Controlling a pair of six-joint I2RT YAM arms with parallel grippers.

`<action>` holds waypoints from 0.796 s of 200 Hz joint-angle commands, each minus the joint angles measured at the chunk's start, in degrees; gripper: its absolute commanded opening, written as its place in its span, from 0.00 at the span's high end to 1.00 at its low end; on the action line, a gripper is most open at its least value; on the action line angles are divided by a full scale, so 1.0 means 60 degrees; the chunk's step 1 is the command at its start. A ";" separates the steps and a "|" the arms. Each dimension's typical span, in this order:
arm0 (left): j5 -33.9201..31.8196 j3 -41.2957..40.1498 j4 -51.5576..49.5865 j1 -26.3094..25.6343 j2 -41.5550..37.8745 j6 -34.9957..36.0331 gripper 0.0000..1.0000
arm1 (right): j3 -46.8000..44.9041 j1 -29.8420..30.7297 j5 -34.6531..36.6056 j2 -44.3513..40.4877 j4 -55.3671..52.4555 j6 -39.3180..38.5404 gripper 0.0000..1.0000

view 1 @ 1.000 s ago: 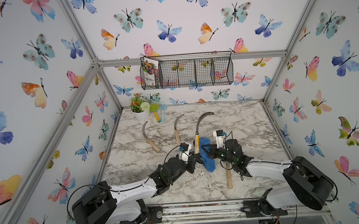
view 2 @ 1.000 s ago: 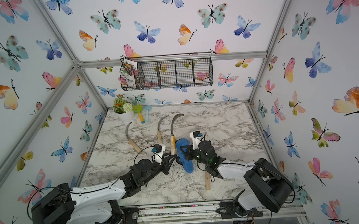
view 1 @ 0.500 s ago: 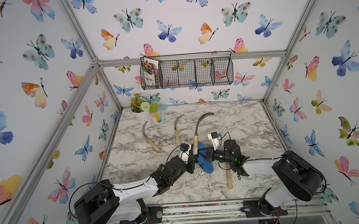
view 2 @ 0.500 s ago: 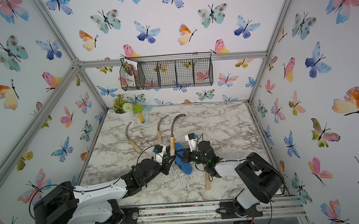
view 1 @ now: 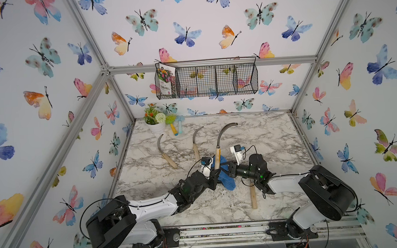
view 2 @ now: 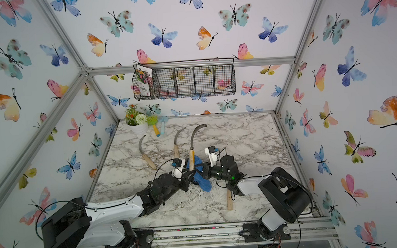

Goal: Wipe small sickles with rags
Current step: Wipe the small sickle.

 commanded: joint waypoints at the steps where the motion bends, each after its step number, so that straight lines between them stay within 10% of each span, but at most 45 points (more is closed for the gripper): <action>1: 0.0058 0.0156 -0.0020 -0.0042 0.0088 -0.0018 1.00 | 0.0428 0.0159 -0.0506 -0.0609 0.0100 -0.0189 0.97; 159: 0.0129 0.0386 -0.0150 -0.0042 0.0426 0.0020 1.00 | 0.2173 -0.0820 -0.0773 -0.1471 -0.2992 -0.1207 0.98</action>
